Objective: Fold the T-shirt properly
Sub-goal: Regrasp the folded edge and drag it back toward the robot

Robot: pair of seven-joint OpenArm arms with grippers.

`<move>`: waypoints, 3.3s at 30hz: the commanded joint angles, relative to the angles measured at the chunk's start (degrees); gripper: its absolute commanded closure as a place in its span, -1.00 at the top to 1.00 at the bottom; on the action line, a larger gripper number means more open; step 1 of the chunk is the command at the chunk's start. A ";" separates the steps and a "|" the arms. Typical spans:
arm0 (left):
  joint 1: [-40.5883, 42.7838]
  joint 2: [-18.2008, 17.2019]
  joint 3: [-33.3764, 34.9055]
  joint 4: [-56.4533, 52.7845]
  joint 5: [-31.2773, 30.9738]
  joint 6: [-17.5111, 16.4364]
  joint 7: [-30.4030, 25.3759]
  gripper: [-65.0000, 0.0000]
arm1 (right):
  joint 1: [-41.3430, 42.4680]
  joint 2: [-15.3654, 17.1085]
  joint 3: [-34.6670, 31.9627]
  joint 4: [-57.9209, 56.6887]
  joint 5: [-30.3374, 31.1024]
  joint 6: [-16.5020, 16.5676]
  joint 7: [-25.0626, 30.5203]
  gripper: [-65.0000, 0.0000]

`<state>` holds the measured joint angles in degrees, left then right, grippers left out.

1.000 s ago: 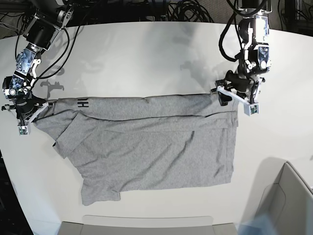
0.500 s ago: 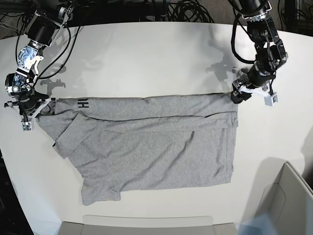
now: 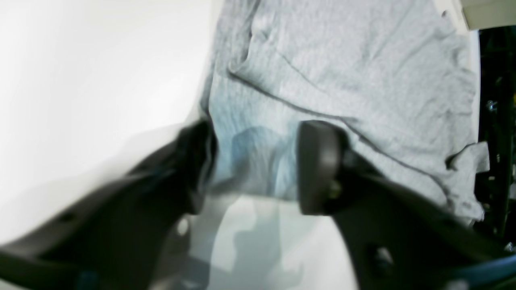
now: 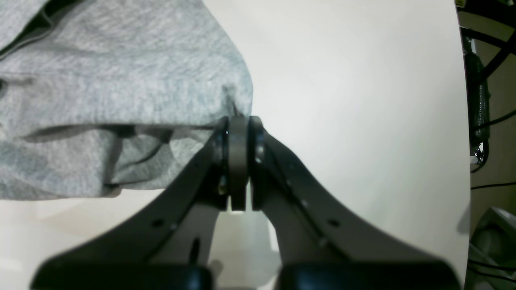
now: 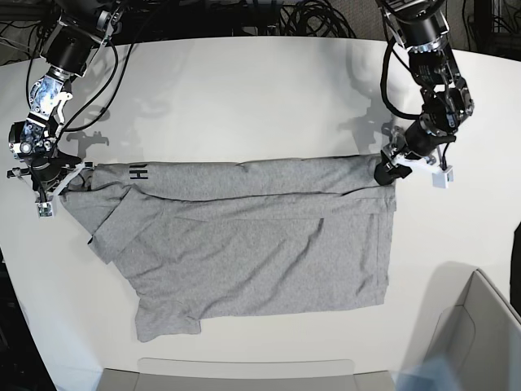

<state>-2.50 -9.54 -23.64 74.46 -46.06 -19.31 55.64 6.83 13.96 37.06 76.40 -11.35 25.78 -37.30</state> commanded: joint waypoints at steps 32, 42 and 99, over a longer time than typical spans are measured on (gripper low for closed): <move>-1.32 -5.80 3.99 -9.09 1.71 0.72 3.48 -1.00 | 9.92 6.31 -2.20 -9.90 0.59 5.47 1.04 -1.00; 1.84 -8.00 3.81 -7.51 1.62 0.63 7.88 -1.00 | 4.73 6.75 -1.67 -7.35 0.59 5.82 0.95 -1.00; 33.49 -11.07 -1.72 24.23 2.06 1.24 14.39 -0.30 | -15.31 -6.44 20.83 15.34 -4.78 14.22 1.30 -0.33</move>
<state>30.37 -20.05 -25.19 98.32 -44.91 -18.48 68.55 -8.69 6.46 57.69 90.56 -16.47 39.40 -36.91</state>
